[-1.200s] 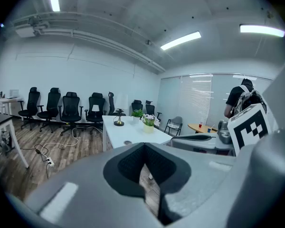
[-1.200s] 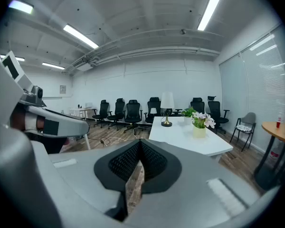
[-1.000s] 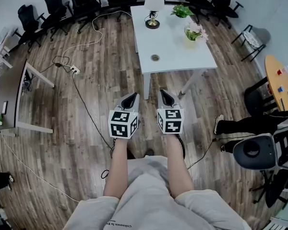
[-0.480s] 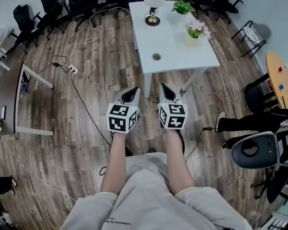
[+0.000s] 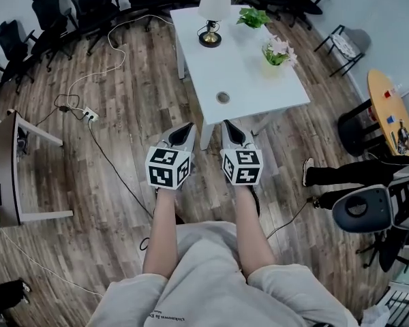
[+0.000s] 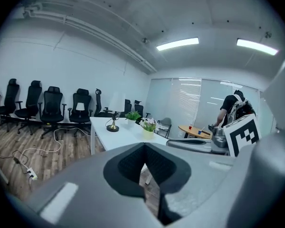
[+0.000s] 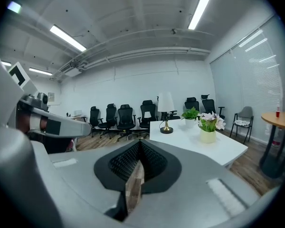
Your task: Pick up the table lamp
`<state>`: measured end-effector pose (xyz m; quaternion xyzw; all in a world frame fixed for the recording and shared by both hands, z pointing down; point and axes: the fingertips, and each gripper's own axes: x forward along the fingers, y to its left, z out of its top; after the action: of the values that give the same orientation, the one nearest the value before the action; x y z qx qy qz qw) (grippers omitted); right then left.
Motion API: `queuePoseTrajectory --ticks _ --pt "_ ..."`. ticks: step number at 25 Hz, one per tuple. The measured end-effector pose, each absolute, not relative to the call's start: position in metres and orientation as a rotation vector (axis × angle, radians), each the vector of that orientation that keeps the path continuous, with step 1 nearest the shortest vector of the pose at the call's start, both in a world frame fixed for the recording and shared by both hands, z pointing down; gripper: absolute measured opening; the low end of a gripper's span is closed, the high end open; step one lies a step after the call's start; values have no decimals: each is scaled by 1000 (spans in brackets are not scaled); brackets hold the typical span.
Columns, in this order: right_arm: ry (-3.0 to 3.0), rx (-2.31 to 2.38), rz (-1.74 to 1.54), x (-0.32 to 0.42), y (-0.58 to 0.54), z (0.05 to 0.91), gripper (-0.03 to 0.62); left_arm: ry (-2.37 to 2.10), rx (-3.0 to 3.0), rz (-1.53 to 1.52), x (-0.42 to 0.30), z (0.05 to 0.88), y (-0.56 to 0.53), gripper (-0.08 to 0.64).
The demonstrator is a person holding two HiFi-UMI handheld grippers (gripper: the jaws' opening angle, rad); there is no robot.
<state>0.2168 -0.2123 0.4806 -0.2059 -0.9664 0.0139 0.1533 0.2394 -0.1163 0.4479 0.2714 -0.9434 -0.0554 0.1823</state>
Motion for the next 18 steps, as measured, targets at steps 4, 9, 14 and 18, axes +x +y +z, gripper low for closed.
queuePoseTrajectory --ticks 4,9,14,18 --pt "-2797 -485 38 195 -192 476 25 -2602 861 -177 219 455 -91 2" --pt "-2815 -361 35 162 -160 478 25 -2534 937 -168 189 467 -53 1" --pt "-2841 -253 83 132 -122 484 25 -2499 991 -129 164 473 -9 0" --pt "-2837 -237 97 112 -86 497 25 -2498 985 -117 145 478 29 0"
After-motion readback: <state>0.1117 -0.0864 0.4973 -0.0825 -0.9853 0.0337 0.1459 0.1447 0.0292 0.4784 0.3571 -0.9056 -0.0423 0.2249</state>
